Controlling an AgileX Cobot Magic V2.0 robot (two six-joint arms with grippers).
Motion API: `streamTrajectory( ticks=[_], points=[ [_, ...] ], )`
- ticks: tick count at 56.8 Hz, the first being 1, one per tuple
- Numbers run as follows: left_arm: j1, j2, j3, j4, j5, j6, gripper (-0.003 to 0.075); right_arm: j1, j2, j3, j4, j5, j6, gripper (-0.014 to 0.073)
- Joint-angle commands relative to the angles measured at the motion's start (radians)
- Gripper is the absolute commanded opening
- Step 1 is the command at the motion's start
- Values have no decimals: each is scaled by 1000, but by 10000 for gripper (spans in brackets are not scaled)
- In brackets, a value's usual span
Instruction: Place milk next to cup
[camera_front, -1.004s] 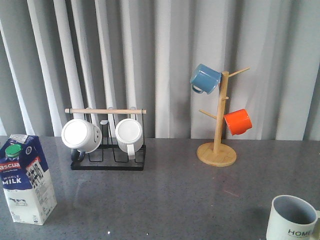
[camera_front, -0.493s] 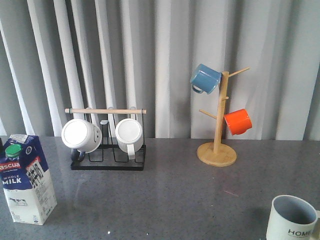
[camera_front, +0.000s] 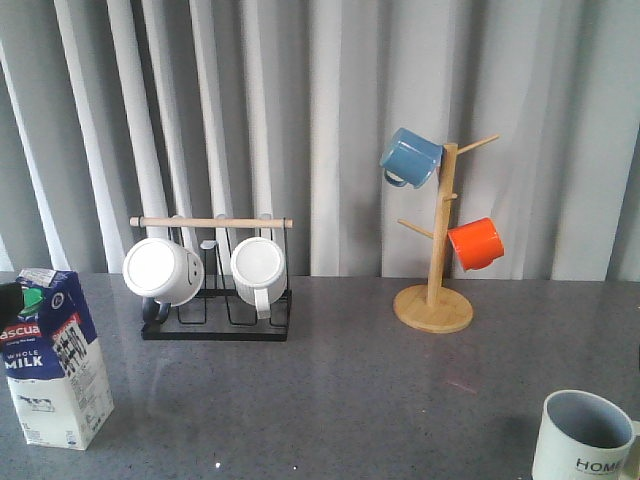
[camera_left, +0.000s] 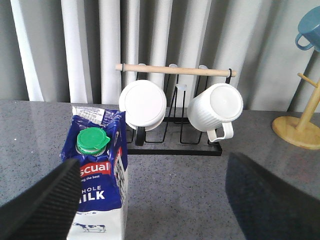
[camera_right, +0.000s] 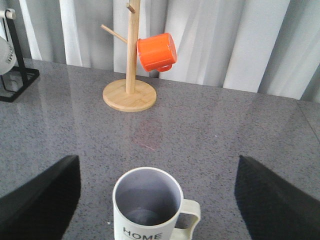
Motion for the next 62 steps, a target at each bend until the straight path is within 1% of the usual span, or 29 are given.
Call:
streamTrajectory(
  ticks=[1, 4, 8, 13, 19, 26, 28, 32, 44, 49, 59, 62],
  points=[
    [-2, -8, -34, -7, -69, 1, 569, -1, -3, -35, -34, -62, 2, 582],
    [-2, -8, -34, -7, -69, 1, 569, -6, -3, -10, -55, -87, 2, 582],
    [-2, -8, -34, -7, -69, 1, 569, -34, -11, 55, -87, -170, 2, 582],
    [-2, -8, -34, -7, -69, 1, 569, -87, -20, 180, -85, -318, 3, 582],
    [-2, -8, -34, -7, -69, 1, 569, -144, -20, 343, -40, -492, 10, 582],
    [-2, -8, -34, -7, -69, 1, 569, -156, -20, 511, -41, -725, 3, 582],
    [-2, -7, -34, -7, -69, 1, 570, -160, -20, 539, -41, -770, -8, 582],
    [-2, -7, -34, -7, -69, 1, 570, -177, -20, 564, -40, -792, -41, 582],
    [-2, -7, -34, -7, -69, 1, 570, -267, 15, 566, -42, -797, -41, 582],
    [-2, -7, -34, -7, -69, 1, 570, -302, 56, 566, -42, -818, -32, 582],
    [-2, -7, -34, -7, -69, 1, 570, -344, 177, 561, -75, -918, -29, 582],
    [-2, -7, -34, -7, -69, 1, 570, -358, 210, 551, -82, -923, -26, 582]
  ],
)
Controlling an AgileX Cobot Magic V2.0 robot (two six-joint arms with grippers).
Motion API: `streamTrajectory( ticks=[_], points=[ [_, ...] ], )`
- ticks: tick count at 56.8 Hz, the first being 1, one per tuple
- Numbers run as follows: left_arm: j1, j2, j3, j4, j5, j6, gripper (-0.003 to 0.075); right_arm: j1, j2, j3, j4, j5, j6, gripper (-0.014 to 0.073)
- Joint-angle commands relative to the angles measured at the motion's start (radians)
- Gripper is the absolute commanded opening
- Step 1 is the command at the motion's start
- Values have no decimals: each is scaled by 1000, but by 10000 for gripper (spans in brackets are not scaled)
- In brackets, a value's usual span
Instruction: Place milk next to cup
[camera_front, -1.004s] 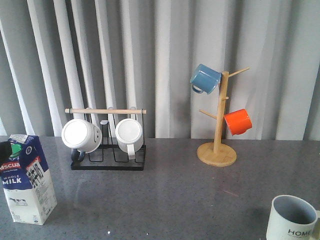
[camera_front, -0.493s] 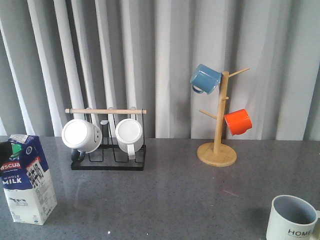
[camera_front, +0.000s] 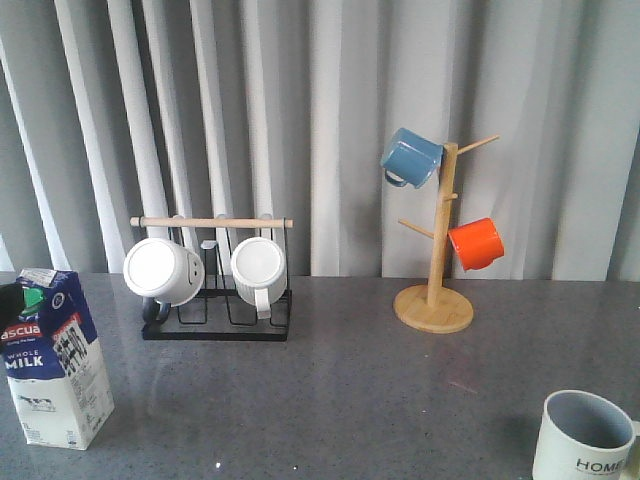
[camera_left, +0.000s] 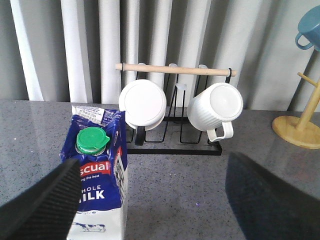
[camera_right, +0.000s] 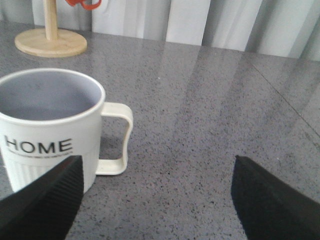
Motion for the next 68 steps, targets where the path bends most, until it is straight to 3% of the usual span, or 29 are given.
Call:
streamTrajectory(
  ticks=[1, 20, 58, 68],
  points=[
    [-2, -9, -34, -7, -69, 1, 570, -33, 59, -43, -25, -113, 5, 582],
    [-2, -9, -34, -7, -69, 1, 570, -130, 197, -71, -170, -276, 180, 582],
    [-2, -9, -34, -7, -69, 1, 570, -137, 405, -74, -187, -532, 135, 582],
    [-2, -9, -34, -7, -69, 1, 570, -137, 471, -110, -191, -536, 135, 582]
  ],
)
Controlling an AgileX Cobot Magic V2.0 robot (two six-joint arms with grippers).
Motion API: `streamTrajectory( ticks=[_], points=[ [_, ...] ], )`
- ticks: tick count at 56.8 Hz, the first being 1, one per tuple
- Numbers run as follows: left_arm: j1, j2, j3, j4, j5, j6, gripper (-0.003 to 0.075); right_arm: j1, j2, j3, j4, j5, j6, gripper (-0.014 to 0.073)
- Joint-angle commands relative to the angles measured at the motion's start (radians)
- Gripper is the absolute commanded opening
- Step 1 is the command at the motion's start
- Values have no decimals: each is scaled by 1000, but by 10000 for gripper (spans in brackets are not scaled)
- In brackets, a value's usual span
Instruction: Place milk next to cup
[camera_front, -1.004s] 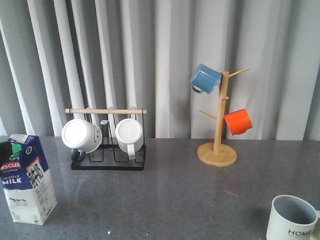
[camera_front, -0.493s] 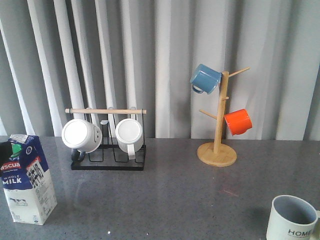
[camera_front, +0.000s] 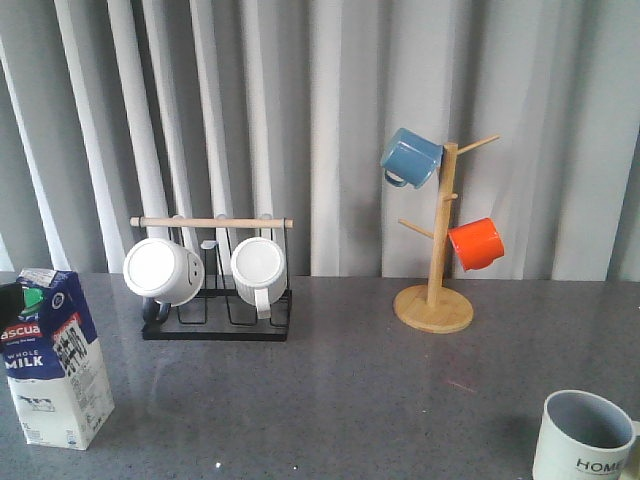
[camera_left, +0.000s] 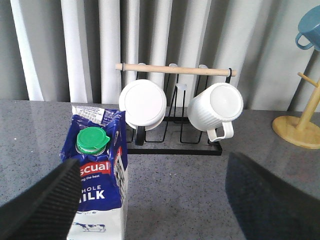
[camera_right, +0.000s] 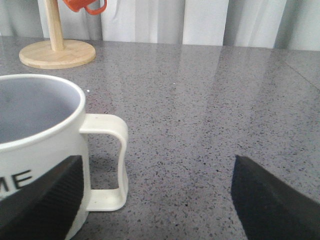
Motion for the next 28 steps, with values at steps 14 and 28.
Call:
streamTrajectory(
  ticks=[14, 28],
  points=[
    [-2, -9, -34, -7, -69, 1, 570, -6, 94, -90, -27, -86, -11, 582],
    [-2, -9, -34, -7, -69, 1, 570, -6, 173, -119, -31, -112, -10, 582]
  ],
)
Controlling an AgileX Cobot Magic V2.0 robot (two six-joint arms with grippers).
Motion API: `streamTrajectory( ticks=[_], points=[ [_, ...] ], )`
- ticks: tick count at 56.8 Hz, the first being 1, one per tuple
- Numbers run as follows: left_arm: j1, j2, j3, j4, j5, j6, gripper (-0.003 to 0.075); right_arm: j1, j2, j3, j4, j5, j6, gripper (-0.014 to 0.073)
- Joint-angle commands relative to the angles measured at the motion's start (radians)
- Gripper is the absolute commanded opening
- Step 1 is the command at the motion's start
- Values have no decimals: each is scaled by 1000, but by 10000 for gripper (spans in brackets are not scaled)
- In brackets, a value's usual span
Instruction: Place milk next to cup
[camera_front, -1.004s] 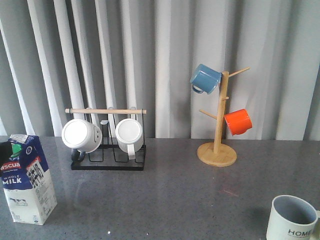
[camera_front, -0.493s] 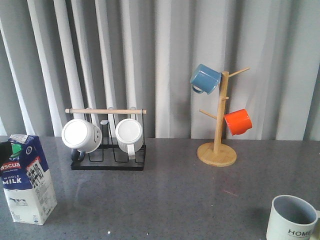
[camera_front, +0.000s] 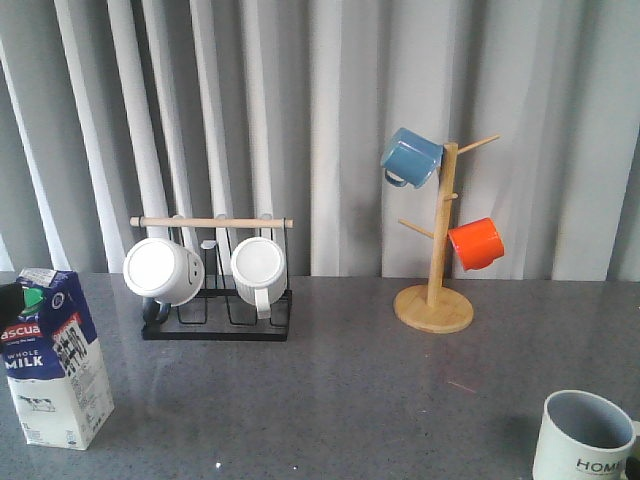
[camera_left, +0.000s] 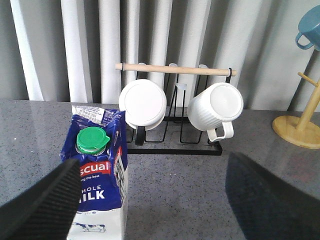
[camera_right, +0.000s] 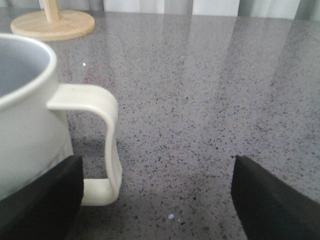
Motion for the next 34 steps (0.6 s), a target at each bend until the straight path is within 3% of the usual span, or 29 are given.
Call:
streamTrajectory(
  ticks=[1, 12, 17, 21, 30, 34],
  points=[
    [-2, -9, -34, -7, -69, 1, 570, -6, -2, -38, -4, -98, -8, 582],
    [-2, -9, -34, -7, -69, 1, 570, -6, 38, -85, -4, -103, 5, 569],
    [-2, -9, -34, -7, -69, 1, 570, -6, 68, -109, -26, -103, 6, 510],
    [-2, -9, -34, -7, -69, 1, 570, -6, 88, -123, -66, -96, 6, 395],
    [-2, -9, -34, -7, -69, 1, 570, -5, 115, -130, -97, -112, 55, 10],
    [-2, -9, -34, -7, -69, 1, 570, -5, 124, -130, -95, -140, 88, -14]
  ],
)
